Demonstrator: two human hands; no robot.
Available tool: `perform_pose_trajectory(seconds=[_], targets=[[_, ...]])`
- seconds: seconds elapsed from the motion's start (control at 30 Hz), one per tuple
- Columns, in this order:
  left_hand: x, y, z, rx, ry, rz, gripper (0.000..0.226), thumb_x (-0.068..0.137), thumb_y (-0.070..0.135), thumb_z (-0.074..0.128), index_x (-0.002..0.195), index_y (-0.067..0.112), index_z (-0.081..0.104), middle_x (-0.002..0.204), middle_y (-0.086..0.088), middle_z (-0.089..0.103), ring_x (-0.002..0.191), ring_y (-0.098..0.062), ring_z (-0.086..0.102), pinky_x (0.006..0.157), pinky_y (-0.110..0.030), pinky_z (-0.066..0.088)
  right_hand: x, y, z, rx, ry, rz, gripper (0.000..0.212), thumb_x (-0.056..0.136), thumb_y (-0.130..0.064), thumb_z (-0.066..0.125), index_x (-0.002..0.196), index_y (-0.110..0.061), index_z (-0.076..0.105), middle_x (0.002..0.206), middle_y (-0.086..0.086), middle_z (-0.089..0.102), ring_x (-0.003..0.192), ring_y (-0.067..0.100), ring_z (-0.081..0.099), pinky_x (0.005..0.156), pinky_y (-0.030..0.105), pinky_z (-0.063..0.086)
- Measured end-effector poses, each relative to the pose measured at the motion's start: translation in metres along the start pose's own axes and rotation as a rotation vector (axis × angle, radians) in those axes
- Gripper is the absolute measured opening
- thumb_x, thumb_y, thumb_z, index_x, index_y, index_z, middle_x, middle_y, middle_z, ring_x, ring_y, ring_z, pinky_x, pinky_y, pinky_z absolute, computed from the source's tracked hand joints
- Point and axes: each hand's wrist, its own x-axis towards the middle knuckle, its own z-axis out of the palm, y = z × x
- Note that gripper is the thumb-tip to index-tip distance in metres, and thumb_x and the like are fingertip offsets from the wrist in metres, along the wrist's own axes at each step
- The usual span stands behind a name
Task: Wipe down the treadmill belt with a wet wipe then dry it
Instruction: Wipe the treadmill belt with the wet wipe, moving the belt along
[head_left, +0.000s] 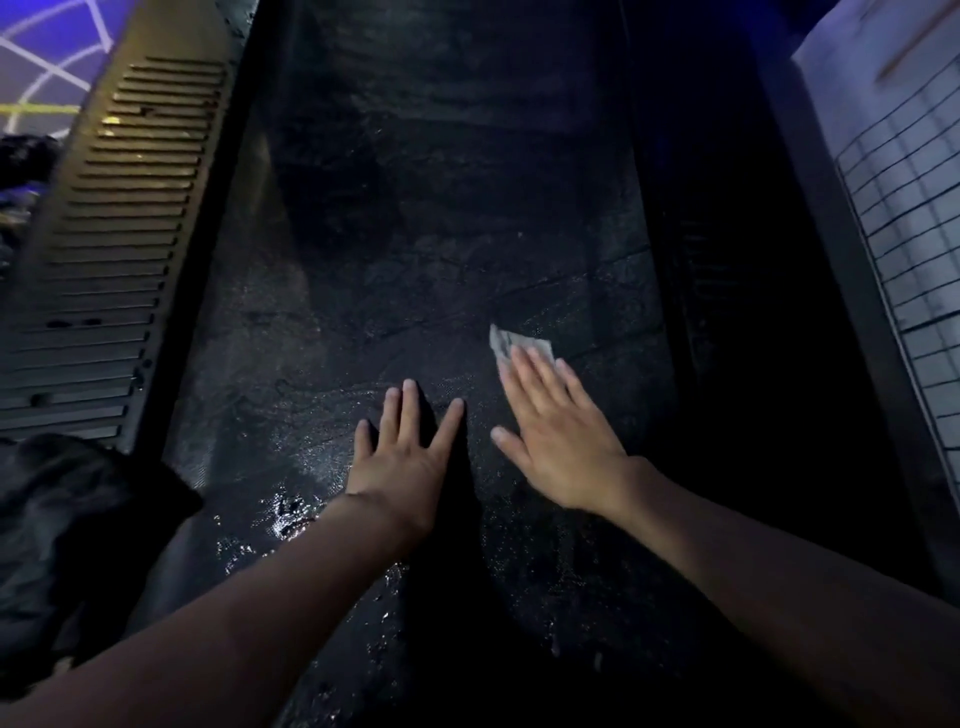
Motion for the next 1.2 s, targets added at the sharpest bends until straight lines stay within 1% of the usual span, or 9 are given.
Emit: perform_pose_trajectory(seconds=[0.13, 0.27, 0.4, 0.53, 0.67, 0.8, 0.93, 1.03, 1.2], targets=[[0.004, 0.007, -0.007, -0.010, -0.095, -0.036, 0.117, 0.084, 0.039, 0.067, 0.147, 0.026, -0.031, 0.148, -0.026, -0.039, 0.140, -0.040, -0.033, 0.117, -0.061, 0.005, -0.021, 0.007, 0.009, -0.087, -0.033, -0.284, 0.072, 0.102, -0.056, 0.007, 0.157, -0.013, -0.010, 0.165, 0.007, -0.017, 0.151, 0.020, -0.020, 0.123, 0.044, -0.007], [0.008, 0.027, -0.014, -0.065, -0.140, -0.122, 0.137, 0.064, 0.072, 0.071, 0.149, 0.022, -0.024, 0.148, -0.030, -0.037, 0.139, -0.046, -0.031, 0.112, -0.069, 0.004, -0.012, 0.027, 0.000, 0.002, 0.018, 0.082, 0.074, 0.099, -0.058, -0.002, 0.154, -0.012, -0.020, 0.164, 0.009, -0.021, 0.150, 0.022, -0.023, 0.124, 0.045, -0.006], [0.012, 0.042, -0.016, -0.032, -0.131, -0.193, 0.137, 0.063, 0.064, 0.078, 0.150, 0.014, -0.017, 0.147, -0.037, -0.031, 0.139, -0.052, -0.025, 0.110, -0.071, 0.008, -0.035, 0.022, 0.012, -0.051, -0.019, -0.192, 0.073, 0.103, -0.057, 0.010, 0.156, -0.013, -0.013, 0.164, 0.007, -0.019, 0.151, 0.021, -0.021, 0.123, 0.045, -0.006], [0.011, 0.051, -0.016, 0.043, -0.079, -0.136, 0.131, 0.071, 0.052, 0.078, 0.149, 0.000, -0.013, 0.149, -0.037, -0.028, 0.141, -0.049, -0.023, 0.117, -0.060, 0.004, -0.028, 0.039, 0.006, 0.027, 0.026, 0.151, 0.075, 0.099, -0.058, -0.002, 0.154, -0.012, -0.022, 0.162, 0.008, -0.025, 0.149, 0.022, -0.025, 0.124, 0.048, -0.003], [0.012, 0.057, -0.015, 0.097, -0.079, -0.071, 0.127, 0.076, 0.043, 0.078, 0.147, -0.008, -0.013, 0.150, -0.031, -0.031, 0.142, -0.042, -0.026, 0.119, -0.055, 0.004, -0.048, 0.039, 0.019, -0.022, 0.021, -0.081, 0.074, 0.101, -0.058, 0.004, 0.157, -0.012, -0.012, 0.165, 0.008, -0.015, 0.152, 0.022, -0.018, 0.123, 0.045, -0.004], [0.012, 0.060, -0.016, 0.115, -0.102, -0.090, 0.126, 0.076, 0.041, 0.079, 0.146, -0.010, -0.013, 0.150, -0.032, -0.032, 0.142, -0.044, -0.026, 0.119, -0.056, 0.004, -0.042, 0.046, 0.014, 0.104, 0.074, 0.359, 0.078, 0.095, -0.059, -0.006, 0.154, -0.010, -0.022, 0.163, 0.011, -0.021, 0.150, 0.022, -0.023, 0.124, 0.044, -0.008], [0.014, 0.063, -0.015, 0.117, -0.115, -0.113, 0.124, 0.077, 0.038, 0.078, 0.146, -0.011, -0.013, 0.148, -0.033, -0.033, 0.141, -0.045, -0.027, 0.119, -0.057, 0.005, -0.064, 0.036, 0.027, 0.083, 0.081, 0.284, 0.080, 0.096, -0.060, -0.002, 0.155, -0.009, -0.017, 0.164, 0.012, -0.019, 0.151, 0.024, -0.022, 0.124, 0.046, -0.007], [0.016, 0.063, -0.014, 0.113, -0.114, -0.111, 0.126, 0.076, 0.040, 0.079, 0.145, -0.011, -0.014, 0.148, -0.033, -0.034, 0.141, -0.045, -0.027, 0.118, -0.057, 0.006, -0.059, 0.036, 0.025, 0.182, 0.137, 0.543, 0.084, 0.093, -0.060, -0.003, 0.156, -0.005, -0.012, 0.164, 0.017, -0.015, 0.152, 0.028, -0.017, 0.124, 0.045, -0.007], [0.013, 0.058, -0.012, 0.057, -0.088, -0.099, 0.127, 0.076, 0.043, 0.078, 0.148, -0.005, -0.014, 0.151, -0.027, -0.034, 0.142, -0.042, -0.026, 0.116, -0.061, 0.010, -0.075, 0.026, 0.031, 0.097, 0.090, 0.296, 0.075, 0.099, -0.056, 0.003, 0.156, -0.011, -0.015, 0.165, 0.011, -0.015, 0.151, 0.023, -0.020, 0.124, 0.048, -0.004]])
